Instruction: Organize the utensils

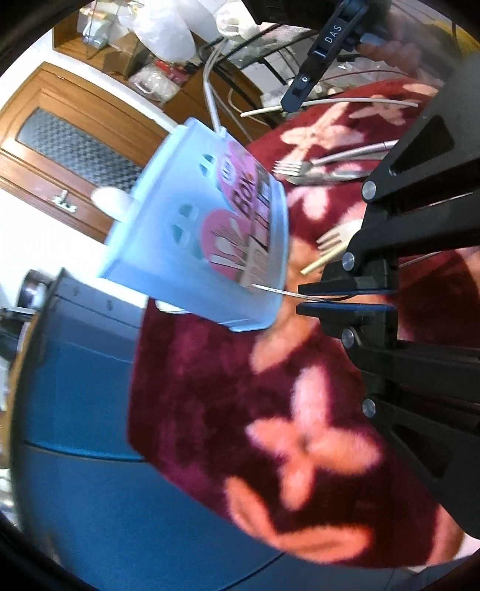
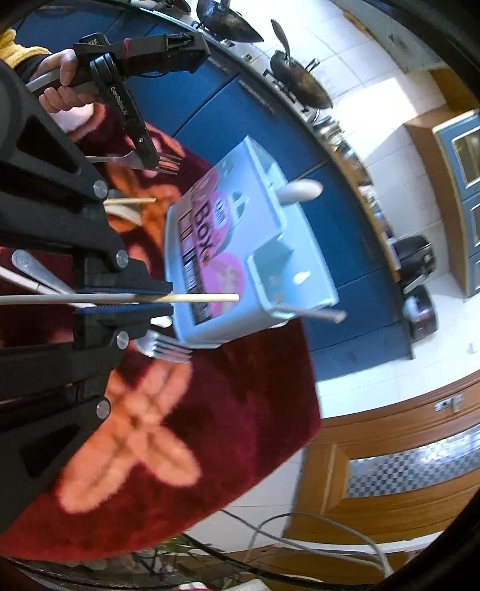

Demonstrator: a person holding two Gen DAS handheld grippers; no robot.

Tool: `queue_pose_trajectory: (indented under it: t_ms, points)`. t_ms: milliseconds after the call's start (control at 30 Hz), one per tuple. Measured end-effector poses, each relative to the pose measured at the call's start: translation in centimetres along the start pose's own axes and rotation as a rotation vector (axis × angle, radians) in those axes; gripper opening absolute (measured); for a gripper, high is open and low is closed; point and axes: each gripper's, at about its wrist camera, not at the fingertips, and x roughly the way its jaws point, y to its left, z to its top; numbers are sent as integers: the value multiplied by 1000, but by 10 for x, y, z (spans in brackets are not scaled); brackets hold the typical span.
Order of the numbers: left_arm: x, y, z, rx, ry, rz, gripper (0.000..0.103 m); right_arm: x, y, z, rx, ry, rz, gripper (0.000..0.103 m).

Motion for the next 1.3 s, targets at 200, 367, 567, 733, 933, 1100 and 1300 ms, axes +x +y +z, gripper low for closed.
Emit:
queue_pose_trajectory:
  t_ms: [200,367,567,733,933,1100,1300]
  points:
    - [-35,-9,11,35,-135,11,0,-26,20,9,-50,-138,2,6]
    - [-61,-17,26,77,-246,31,0,-42,27,19,-57,-216,0,6]
    - [-85,-24,56,110,-342,62,0,-49,30,26,-57,-262,11,6]
    - [-100,-28,87,131,-424,110,0,-48,30,28,-60,-267,17,6]
    - [-113,-35,122,133,-501,130,0,-45,28,31,-55,-273,21,6]
    - [-115,-43,151,149,-566,168,0,-44,29,42,-51,-307,25,6]
    - [-105,-56,175,214,-627,221,0,-40,37,70,-60,-387,15,6]
